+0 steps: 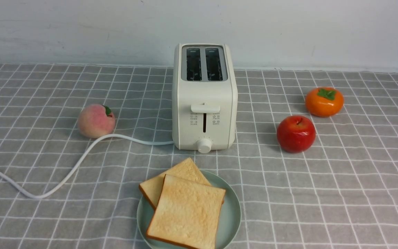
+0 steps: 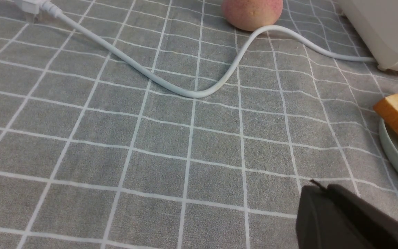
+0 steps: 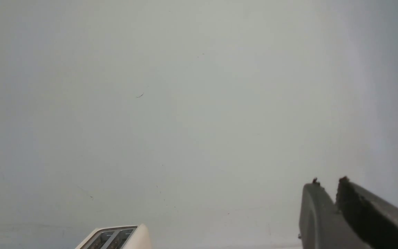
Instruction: Take toasted bread from bread machine on grey coffee table place on plate.
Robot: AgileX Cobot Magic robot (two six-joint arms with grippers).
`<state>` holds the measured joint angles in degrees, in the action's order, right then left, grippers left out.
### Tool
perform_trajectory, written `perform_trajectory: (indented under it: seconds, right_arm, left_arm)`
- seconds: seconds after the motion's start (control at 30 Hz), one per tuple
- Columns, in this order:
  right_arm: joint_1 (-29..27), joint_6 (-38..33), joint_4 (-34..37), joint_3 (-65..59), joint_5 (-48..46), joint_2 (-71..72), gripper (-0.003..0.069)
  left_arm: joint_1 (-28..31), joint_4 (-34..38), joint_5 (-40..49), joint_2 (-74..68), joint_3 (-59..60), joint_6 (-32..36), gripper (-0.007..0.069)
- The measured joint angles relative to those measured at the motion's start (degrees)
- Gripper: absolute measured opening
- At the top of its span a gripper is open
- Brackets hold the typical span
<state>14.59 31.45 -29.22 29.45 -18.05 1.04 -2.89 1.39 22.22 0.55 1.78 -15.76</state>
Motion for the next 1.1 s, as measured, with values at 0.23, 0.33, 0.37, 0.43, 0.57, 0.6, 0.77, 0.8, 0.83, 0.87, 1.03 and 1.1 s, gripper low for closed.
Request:
perform_trajectory:
  seconds: [0.23,0.33,0.37,0.43,0.57,0.6,0.77,0.8,0.83,0.87,1.03,1.1]
  right_arm:
    - [0.0,-1.3,1.0,-0.4,0.0,0.0,0.0096]
    - [0.0,-7.7,9.4,-1.7,0.1,0.0,0.0098]
    - [0.0,-11.5,13.9,-2.3,0.2,0.0,0.0099]
    - [0.0,-20.1,23.4,-3.9,0.3,0.0,0.0101]
    - [0.0,-31.4,36.6,-6.6,0.5,0.0,0.0107]
    - [0.0,-33.2,38.9,-7.5,0.7,0.0,0.0107]
    - [0.0,-37.2,40.1,-12.1,0.9,0.0,0.0111]
    - [0.0,-37.6,39.0,-14.1,0.9,0.0,0.0112]
    - [-0.1,-37.7,37.9,-15.5,0.7,0.0,0.0113]
    - [-0.4,-37.8,36.8,-17.2,0.7,0.0,0.0115]
    - [-7.8,-37.8,34.8,-27.0,-0.4,0.0,0.0121]
    - [-12.5,-37.8,34.9,-30.3,-3.7,0.0,0.0125]
  left_arm:
    - [0.0,0.0,0.0,0.0,0.0,0.0,0.0013]
    - [0.0,0.0,0.0,0.0,0.0,0.0,0.0017]
    - [0.0,0.0,0.0,0.0,0.0,0.1,0.0017]
    - [0.0,0.0,0.0,0.0,0.0,0.0,0.0017]
    - [0.0,0.0,0.0,0.0,0.0,0.0,0.0017]
    - [0.0,0.0,0.0,0.0,0.0,0.0,0.0017]
    - [0.0,0.0,0.0,0.0,0.0,0.0,0.002]
    - [0.0,0.0,0.0,0.0,0.0,0.0,0.0022]
    - [0.0,0.0,0.0,0.0,0.0,0.0,0.0024]
    - [0.0,0.0,0.0,0.0,0.0,0.0,0.0025]
    - [0.0,0.0,0.0,0.0,0.0,0.0,0.0028]
    - [0.0,0.0,0.0,0.0,0.0,0.0,0.0028]
